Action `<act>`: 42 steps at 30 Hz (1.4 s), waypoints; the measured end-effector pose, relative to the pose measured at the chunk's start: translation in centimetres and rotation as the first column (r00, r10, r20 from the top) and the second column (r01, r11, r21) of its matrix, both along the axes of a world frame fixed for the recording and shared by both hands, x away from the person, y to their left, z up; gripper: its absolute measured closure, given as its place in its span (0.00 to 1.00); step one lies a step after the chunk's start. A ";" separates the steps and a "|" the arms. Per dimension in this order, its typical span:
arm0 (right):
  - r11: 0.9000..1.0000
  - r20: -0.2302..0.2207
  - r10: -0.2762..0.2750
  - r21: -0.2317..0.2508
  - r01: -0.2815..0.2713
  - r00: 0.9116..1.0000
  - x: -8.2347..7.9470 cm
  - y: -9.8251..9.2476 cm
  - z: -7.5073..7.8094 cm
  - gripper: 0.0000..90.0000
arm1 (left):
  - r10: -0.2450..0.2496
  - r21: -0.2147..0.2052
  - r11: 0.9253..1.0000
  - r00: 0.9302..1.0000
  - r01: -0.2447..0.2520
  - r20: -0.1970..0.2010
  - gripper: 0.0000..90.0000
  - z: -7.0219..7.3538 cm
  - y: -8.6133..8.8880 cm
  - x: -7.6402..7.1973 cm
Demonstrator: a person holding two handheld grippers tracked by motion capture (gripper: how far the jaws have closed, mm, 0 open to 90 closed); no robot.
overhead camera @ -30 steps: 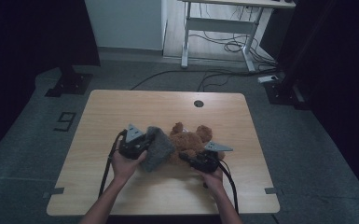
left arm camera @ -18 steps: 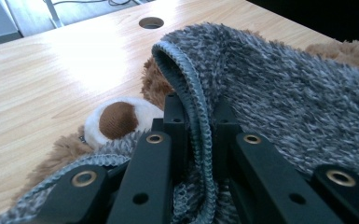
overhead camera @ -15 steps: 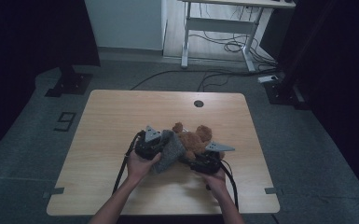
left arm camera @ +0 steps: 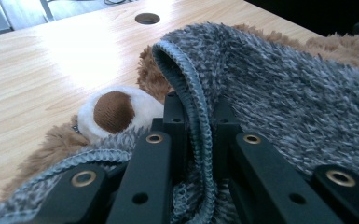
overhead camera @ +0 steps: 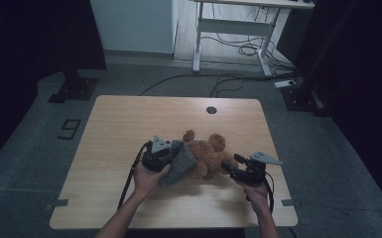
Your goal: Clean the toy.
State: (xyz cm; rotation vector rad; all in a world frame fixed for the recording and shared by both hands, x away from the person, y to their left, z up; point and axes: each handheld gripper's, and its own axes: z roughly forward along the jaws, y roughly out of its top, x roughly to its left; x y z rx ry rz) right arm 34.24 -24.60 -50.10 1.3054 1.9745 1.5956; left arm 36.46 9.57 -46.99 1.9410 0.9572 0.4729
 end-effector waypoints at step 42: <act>0.998 -0.097 0.058 0.041 -0.054 0.994 0.8 0.2 -2.2 0.66 | -0.198 0.101 0.975 0.980 0.199 -0.020 0.90 0.5 -7.9 -1.2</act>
